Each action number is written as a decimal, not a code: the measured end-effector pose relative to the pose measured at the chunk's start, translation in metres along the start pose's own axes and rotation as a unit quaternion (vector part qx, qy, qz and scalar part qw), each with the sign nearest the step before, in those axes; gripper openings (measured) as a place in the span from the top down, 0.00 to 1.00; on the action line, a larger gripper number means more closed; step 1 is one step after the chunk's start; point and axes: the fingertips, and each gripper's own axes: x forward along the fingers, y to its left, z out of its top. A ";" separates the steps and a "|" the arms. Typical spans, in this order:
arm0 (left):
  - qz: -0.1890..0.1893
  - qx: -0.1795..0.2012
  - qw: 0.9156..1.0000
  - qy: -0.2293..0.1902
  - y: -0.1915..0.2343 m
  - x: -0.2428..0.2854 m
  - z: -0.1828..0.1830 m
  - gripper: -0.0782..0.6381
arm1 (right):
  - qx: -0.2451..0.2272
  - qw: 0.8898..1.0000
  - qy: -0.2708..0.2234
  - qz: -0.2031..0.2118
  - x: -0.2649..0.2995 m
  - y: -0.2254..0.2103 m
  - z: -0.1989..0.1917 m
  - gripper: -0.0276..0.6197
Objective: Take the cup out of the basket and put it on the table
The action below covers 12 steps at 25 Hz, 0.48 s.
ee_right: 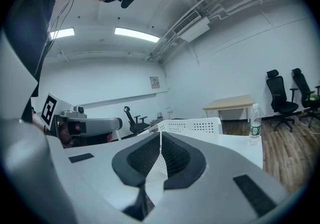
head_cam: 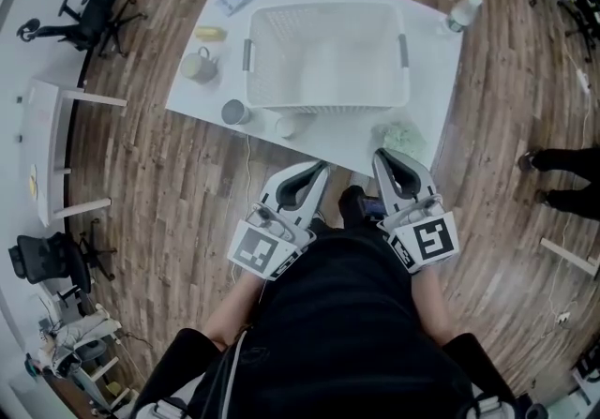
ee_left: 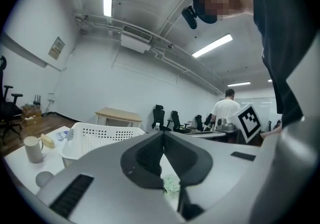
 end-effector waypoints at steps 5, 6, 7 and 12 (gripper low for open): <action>-0.025 0.011 1.000 -0.013 -0.029 -0.043 0.008 0.88 | -0.020 0.999 -0.007 0.024 -0.018 0.057 0.004 0.92; -0.023 0.011 1.000 -0.017 -0.031 -0.055 0.008 0.88 | -0.028 0.999 -0.007 0.026 -0.022 0.071 0.004 0.92; -0.020 0.012 1.000 -0.020 -0.033 -0.069 0.007 0.88 | -0.036 0.999 -0.007 0.027 -0.025 0.085 0.004 0.92; -0.013 -0.007 1.000 -0.020 -0.048 -0.133 -0.013 0.88 | -0.055 0.998 0.008 0.042 -0.053 0.157 -0.014 0.92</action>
